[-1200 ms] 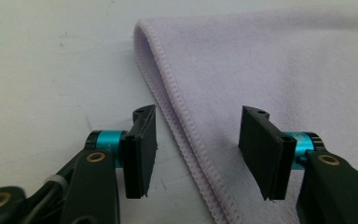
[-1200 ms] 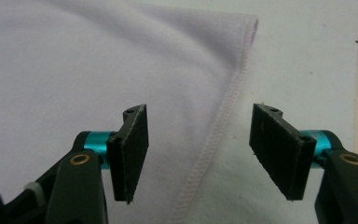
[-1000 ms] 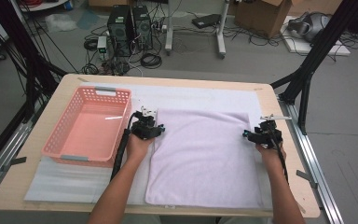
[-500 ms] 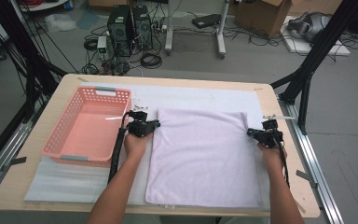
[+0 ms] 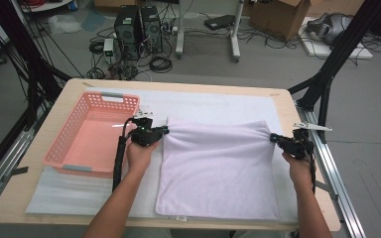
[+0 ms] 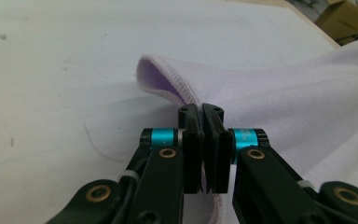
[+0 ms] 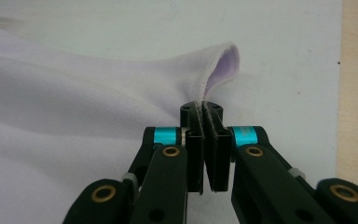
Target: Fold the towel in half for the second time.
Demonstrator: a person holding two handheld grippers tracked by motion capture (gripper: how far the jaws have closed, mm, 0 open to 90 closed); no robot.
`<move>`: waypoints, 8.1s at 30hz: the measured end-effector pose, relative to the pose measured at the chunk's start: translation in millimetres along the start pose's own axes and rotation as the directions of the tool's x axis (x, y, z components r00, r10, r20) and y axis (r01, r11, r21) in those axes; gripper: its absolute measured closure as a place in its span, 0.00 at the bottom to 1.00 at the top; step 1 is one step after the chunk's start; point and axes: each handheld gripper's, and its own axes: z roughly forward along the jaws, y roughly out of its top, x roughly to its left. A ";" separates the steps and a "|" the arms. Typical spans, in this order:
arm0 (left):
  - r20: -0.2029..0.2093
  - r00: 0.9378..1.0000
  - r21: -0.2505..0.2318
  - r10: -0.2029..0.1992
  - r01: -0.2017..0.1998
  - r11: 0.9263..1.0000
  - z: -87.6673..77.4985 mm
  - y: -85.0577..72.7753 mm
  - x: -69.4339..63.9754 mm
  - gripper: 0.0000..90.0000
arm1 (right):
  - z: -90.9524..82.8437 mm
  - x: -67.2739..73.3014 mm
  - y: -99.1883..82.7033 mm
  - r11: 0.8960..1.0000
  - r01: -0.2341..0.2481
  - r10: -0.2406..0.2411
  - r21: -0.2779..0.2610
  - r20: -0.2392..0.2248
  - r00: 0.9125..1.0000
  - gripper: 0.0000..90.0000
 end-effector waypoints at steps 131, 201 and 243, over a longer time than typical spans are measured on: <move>0.210 0.976 -0.060 0.051 -0.040 0.997 -107.7 -115.8 -48.9 0.63 | -112.2 78.8 -108.3 0.991 0.129 -0.129 0.023 -0.014 0.992 0.85; 0.186 0.973 -0.039 0.134 -0.129 0.991 -48.8 -72.2 -21.9 0.57 | -20.6 49.5 -69.1 0.962 0.241 -0.239 0.132 -0.026 0.971 0.77; 0.118 0.976 0.106 0.186 -0.198 0.974 -24.1 -72.7 -30.0 0.65 | -23.1 36.9 -74.6 0.981 0.147 -0.144 0.128 -0.034 0.989 0.65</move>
